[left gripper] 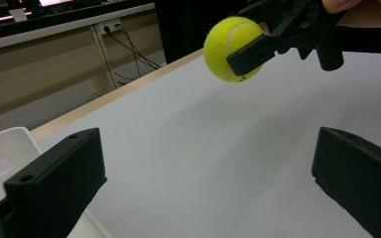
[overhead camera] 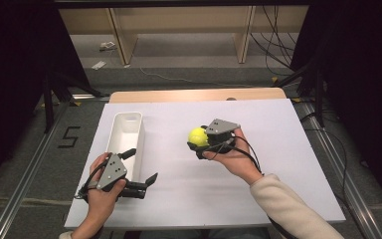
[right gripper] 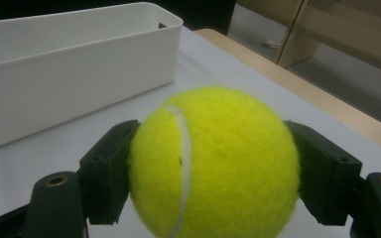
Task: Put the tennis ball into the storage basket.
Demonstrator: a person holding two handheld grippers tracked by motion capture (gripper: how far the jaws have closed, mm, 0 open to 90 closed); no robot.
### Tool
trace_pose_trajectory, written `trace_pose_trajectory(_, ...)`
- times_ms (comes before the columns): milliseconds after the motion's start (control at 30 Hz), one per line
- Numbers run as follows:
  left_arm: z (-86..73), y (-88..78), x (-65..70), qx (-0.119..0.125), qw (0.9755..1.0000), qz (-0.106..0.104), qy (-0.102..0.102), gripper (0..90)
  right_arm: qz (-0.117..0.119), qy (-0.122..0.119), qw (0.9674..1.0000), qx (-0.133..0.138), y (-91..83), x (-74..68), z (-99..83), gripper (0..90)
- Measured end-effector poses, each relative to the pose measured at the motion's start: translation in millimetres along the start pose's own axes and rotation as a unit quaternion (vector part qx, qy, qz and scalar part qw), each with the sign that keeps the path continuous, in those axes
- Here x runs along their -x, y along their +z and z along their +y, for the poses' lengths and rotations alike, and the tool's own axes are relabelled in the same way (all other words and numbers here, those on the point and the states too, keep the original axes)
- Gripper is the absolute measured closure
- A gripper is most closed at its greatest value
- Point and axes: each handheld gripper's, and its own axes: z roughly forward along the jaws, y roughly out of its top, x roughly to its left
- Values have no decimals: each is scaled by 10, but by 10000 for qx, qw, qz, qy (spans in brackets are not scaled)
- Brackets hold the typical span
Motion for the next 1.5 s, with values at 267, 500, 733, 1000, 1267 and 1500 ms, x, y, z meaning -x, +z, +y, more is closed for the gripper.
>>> trace_pose_trajectory(267,1,-3,-2,9,10000,-1,-3,0,28,2,10000,20,33,-22,31,263)
trace_pose_trajectory(500,2,-5,-1,16,10000,7,-22,0,59,-18,10000,39,61,-45,56,262)
trace_pose_trajectory(733,3,-6,-2,19,10000,6,-18,0,79,-24,9999,61,76,-59,85,263)
trace_pose_trajectory(1000,3,-5,-1,20,10000,0,-15,0,99,-30,9999,87,107,-81,119,263)
trace_pose_trajectory(1267,4,-4,0,20,10000,-2,-11,0,115,-37,9999,119,133,-103,144,263)
trace_pose_trajectory(1500,4,-5,-1,28,10000,-3,-15,0,155,-40,9998,143,159,-130,183,263)
